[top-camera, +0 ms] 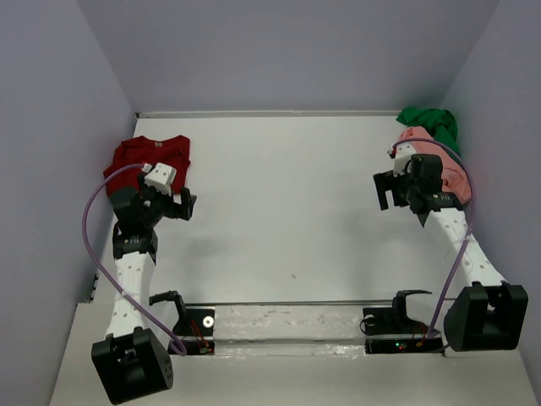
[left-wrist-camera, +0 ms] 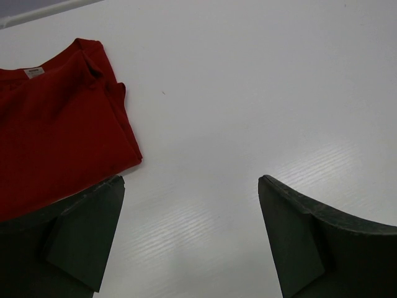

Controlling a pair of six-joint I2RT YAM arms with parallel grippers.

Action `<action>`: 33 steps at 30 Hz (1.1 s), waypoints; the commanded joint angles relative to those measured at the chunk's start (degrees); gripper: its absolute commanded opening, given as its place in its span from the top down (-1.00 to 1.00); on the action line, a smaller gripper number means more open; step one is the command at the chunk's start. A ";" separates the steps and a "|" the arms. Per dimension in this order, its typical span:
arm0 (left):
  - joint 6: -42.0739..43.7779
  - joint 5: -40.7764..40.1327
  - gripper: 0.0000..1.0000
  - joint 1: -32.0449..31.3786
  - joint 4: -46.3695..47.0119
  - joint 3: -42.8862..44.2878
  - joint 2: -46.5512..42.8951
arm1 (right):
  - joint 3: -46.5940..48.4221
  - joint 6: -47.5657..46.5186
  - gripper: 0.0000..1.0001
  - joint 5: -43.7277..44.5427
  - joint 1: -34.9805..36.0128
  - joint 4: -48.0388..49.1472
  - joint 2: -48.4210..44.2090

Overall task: Fold and stack the t-shirts
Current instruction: Grab the tshirt from the pile

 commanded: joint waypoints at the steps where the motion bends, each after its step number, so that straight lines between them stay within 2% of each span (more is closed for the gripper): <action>1: 0.85 1.26 -0.98 0.35 1.38 1.05 -1.36 | 0.94 -0.67 -0.99 -1.46 -0.43 1.90 -2.38; 5: 0.93 1.26 -0.98 0.52 1.29 1.05 -1.36 | -2.92 -2.34 -0.99 -0.06 -0.43 4.79 -4.41; 10: 3.66 2.76 -0.98 0.61 -2.83 3.78 -0.30 | -3.54 -1.29 -0.99 5.65 -0.43 7.07 1.21; 13: 3.57 2.05 -0.98 0.52 -2.92 4.22 -0.04 | -4.68 -1.29 -0.99 5.04 -0.43 8.74 1.04; 17: 3.83 2.57 -0.98 0.52 -2.92 3.95 -0.04 | -4.16 0.81 -0.99 3.81 -0.43 8.75 -0.01; 21: 3.66 2.92 -0.98 0.52 -2.66 3.78 0.14 | -1.09 2.84 -0.99 11.17 -0.43 7.00 2.88; 25: 3.48 3.37 -0.98 0.53 -2.49 3.87 0.93 | 0.15 2.75 -0.99 11.72 -0.43 5.06 4.47; 30: 3.31 3.28 -0.98 0.52 -2.49 4.13 0.84 | 0.41 1.52 -0.99 10.05 -0.43 5.49 0.79; 33: 3.22 3.45 -0.98 0.53 -2.84 4.57 1.10 | 1.64 0.91 -0.99 12.41 -0.43 6.37 0.25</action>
